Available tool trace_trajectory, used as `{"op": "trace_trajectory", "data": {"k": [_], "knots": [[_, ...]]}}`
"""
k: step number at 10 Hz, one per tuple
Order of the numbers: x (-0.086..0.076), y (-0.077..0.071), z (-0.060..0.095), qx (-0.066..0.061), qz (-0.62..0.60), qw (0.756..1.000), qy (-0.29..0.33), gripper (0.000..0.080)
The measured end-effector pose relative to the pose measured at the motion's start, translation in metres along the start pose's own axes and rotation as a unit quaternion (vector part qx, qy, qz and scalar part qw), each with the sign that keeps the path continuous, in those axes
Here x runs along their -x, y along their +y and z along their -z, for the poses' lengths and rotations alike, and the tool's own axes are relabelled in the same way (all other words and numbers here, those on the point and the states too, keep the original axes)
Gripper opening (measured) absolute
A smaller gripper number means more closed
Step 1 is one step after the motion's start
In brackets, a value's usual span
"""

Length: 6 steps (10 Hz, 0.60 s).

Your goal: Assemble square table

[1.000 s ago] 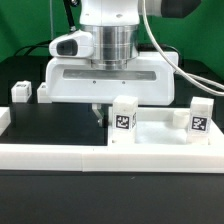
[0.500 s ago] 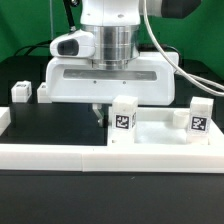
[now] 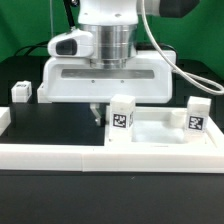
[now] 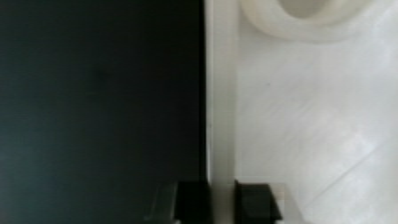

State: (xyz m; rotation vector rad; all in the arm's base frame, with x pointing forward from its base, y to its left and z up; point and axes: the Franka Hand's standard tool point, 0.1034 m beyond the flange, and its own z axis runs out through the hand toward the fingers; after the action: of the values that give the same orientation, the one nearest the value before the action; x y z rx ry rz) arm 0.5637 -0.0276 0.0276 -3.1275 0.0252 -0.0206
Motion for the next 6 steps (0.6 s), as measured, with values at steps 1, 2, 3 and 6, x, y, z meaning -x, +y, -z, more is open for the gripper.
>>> {"op": "trace_trajectory", "data": {"k": [1,2,3,6], "knots": [[0.005,0.013,0.001,-0.001,0.027,1.0,-0.002,0.006],[0.005,0.026,-0.001,0.003,0.076,0.997,0.003,0.006],[0.003,0.034,-0.003,0.007,0.14,0.99,0.013,0.006],[0.003,0.036,-0.003,0.016,0.217,0.976,0.007,0.006]]}}
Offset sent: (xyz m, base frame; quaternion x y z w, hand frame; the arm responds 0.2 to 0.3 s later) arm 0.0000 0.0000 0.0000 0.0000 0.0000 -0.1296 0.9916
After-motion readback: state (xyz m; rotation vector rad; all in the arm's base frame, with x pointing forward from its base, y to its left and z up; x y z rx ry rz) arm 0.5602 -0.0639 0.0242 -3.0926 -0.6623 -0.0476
